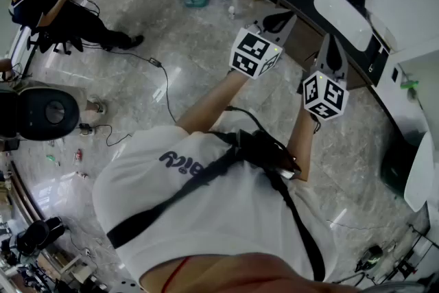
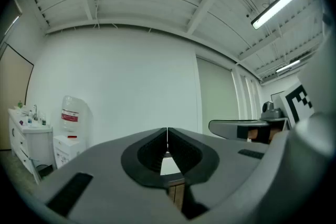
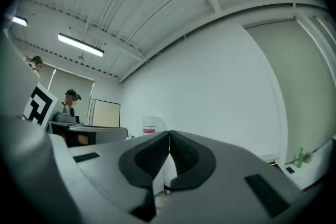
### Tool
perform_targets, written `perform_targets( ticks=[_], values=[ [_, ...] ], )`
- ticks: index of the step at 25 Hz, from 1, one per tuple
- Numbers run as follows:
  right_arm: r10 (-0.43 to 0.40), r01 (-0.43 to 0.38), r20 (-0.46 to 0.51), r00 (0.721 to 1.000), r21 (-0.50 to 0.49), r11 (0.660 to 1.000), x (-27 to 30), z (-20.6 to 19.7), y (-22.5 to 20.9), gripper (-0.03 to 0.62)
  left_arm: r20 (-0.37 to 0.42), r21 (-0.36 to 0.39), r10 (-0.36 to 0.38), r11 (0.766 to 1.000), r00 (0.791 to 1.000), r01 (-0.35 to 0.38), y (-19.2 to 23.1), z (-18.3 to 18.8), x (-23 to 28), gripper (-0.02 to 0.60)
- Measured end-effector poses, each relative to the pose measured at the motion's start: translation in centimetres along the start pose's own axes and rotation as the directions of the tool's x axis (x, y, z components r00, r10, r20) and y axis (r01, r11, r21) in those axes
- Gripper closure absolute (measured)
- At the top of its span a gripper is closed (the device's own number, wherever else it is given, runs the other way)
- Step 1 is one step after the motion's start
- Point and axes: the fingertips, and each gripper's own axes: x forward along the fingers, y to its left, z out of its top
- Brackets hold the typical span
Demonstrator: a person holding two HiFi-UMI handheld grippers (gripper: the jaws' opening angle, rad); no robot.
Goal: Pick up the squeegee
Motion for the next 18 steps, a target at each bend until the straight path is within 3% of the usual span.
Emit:
perform_targets(
  ticks=[7,15,18],
  values=[
    [0.044,-0.044,-0.006,0.999,-0.014,0.999,-2.5,0.3,1.4,0.588,-0.015,-0.013,0.018,1.000,1.000,-0.018,-1.9,-0.4,-2.4,0.571],
    [0.036,-0.036,-0.016,0.999,-0.007,0.999,-6.3,0.9,2.1,0.588,-0.012,-0.009,-0.013,1.000,1.000,0.013,-5.0,0.5,-4.3,0.571],
    [-0.016,0.016,-0.024,1.000,-0.005,1.000,-8.6,-0.3,-1.5,0.588,-0.026,-0.015,-0.051,0.999,0.998,0.051,-8.3,-1.1,-2.6,0.571]
  ],
)
